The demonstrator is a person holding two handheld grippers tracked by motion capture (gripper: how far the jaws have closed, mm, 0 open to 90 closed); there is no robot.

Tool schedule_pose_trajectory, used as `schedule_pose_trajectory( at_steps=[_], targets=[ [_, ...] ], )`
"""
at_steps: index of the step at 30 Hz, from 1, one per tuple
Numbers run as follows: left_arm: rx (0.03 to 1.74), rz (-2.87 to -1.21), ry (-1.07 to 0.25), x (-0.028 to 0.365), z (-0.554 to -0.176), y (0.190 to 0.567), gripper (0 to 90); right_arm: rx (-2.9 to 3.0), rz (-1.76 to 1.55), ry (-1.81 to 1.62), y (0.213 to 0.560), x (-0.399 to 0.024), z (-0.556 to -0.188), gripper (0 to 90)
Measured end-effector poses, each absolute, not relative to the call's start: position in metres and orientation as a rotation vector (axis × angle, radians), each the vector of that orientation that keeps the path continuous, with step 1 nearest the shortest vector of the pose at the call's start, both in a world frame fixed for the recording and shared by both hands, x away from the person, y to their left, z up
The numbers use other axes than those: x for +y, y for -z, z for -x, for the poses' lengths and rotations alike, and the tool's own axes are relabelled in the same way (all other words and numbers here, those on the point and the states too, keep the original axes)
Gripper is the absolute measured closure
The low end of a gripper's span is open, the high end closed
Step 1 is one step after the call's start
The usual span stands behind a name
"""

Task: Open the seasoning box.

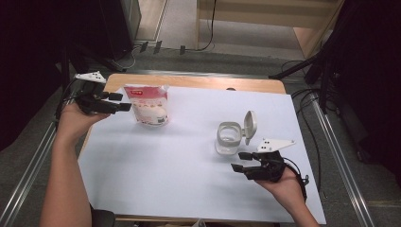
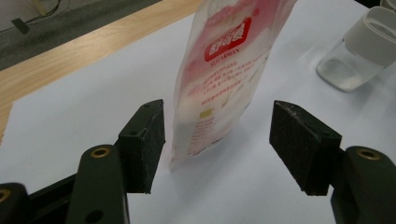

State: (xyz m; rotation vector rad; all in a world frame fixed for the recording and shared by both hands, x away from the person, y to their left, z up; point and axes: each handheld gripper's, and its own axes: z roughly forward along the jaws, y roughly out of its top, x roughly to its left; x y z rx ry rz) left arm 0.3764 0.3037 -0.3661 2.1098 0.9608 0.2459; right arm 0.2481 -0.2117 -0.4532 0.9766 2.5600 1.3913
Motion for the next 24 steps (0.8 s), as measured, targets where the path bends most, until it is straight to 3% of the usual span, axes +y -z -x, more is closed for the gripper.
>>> schedule_pose_trajectory(
  at_steps=[15,24],
  targets=[
    [0.926,-2.116,-0.178,0.282,-0.403,0.380,36.4,2.563,-0.975,-1.352,0.456,-0.215,-0.247,46.8],
    [0.922,-2.128,-0.204,0.272,-0.405,0.380,42.1,2.568,-0.974,-1.347,0.457,-0.213,-0.247,46.8]
  ],
)
